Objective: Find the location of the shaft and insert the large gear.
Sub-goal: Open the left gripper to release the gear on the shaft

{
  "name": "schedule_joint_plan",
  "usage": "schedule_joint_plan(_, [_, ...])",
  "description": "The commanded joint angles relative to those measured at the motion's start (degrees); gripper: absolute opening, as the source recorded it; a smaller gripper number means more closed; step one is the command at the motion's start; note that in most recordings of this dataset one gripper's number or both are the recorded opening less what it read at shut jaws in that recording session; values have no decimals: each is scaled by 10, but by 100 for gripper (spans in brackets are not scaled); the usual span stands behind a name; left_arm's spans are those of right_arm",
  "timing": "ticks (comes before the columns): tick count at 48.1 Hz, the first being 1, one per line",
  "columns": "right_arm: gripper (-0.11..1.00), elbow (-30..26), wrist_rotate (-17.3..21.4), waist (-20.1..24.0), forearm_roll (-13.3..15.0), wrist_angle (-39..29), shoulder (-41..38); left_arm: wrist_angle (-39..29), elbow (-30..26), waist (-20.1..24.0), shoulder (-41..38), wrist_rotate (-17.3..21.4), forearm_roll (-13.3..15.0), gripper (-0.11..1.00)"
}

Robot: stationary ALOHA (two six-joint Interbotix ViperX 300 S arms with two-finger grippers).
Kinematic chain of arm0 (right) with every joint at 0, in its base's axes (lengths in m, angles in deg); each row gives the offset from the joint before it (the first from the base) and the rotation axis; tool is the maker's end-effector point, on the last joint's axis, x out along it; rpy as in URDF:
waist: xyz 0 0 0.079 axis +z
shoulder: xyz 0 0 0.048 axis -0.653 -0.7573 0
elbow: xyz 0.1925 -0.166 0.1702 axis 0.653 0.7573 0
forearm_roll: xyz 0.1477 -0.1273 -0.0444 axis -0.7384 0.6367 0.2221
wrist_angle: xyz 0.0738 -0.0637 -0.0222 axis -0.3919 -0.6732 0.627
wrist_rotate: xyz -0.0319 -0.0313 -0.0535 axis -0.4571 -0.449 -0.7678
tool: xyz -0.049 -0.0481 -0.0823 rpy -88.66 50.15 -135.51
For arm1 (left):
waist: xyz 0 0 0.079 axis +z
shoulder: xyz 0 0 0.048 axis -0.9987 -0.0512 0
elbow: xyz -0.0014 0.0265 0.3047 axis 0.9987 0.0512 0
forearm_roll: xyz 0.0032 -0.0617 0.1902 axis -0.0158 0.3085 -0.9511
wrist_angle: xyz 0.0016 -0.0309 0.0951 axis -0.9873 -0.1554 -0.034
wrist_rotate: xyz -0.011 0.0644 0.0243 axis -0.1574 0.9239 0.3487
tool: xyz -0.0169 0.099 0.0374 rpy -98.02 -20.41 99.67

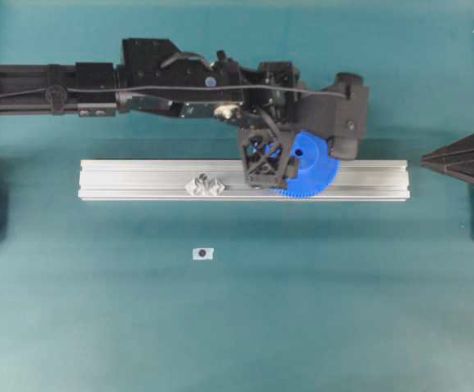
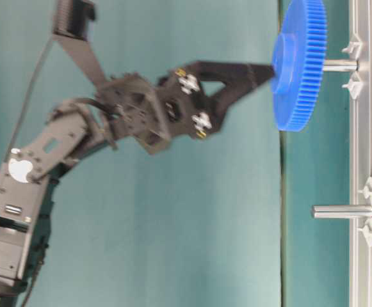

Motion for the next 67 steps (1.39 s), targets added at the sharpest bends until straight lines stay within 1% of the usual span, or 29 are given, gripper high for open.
schedule_joint_plan(1, [1, -6, 7, 0, 0, 5, -4, 2, -27, 4, 12, 1, -2, 82])
schedule_joint_plan(16, [1, -7, 7, -1, 0, 5, -4, -13, -25, 4, 6, -4, -2, 82])
schedule_joint_plan(57, [1, -5, 7, -1, 0, 5, -3, -11, -26, 4, 3, -5, -2, 81])
schedule_joint_plan(64, [1, -5, 6, -1, 0, 5, -3, -9, -27, 2, 5, -8, 0, 81])
schedule_joint_plan(67, [1, -5, 6, -1, 0, 5, -3, -4, -29, 0, 6, -17, 0, 81])
